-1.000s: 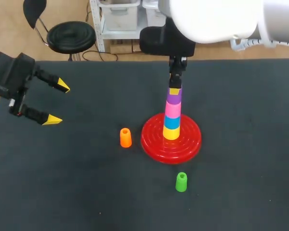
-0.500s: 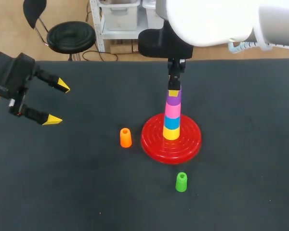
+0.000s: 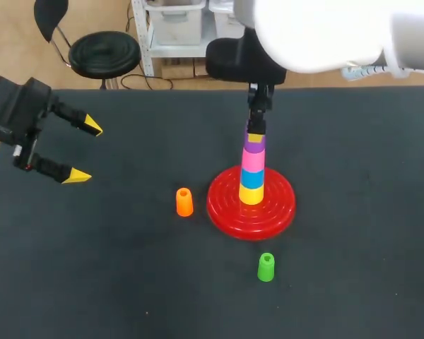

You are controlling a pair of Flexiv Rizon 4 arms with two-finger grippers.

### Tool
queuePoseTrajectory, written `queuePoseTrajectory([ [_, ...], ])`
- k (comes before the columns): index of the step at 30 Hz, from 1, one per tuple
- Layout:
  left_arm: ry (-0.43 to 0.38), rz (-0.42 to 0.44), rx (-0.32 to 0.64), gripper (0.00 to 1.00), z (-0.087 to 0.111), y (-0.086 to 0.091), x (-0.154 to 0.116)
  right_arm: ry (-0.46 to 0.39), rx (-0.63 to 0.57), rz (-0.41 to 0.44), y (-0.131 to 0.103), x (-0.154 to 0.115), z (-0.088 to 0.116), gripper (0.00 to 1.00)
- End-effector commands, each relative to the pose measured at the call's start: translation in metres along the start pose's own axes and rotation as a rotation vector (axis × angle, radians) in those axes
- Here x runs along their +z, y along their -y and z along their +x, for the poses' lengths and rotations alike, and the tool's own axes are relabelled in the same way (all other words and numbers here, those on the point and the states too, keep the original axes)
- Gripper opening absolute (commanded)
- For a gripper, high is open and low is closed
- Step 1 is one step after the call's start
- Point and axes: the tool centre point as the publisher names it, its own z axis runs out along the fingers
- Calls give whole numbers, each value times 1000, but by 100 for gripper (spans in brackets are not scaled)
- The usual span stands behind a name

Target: Pick up and stack the cylinders on the red base in this order: pink,purple,orange,green

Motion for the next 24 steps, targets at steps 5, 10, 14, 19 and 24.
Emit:
queuePoseTrajectory([
  [5, 4, -3, 4, 100, 1, 1, 0, -8, -13, 51, -1, -15, -3, 100],
  [10, 4, -3, 4, 100, 1, 1, 0, 4, -36, 84, -3, -25, -11, 100],
  [14, 4, -3, 4, 100, 1, 1, 0, 23, -65, 104, -3, -32, -23, 100],
  [19, 4, -3, 4, 100, 1, 1, 0, 32, -121, 114, -5, -33, -42, 100],
  [24, 4, -3, 4, 100, 1, 1, 0, 30, -169, 115, -7, -30, -63, 100],
])
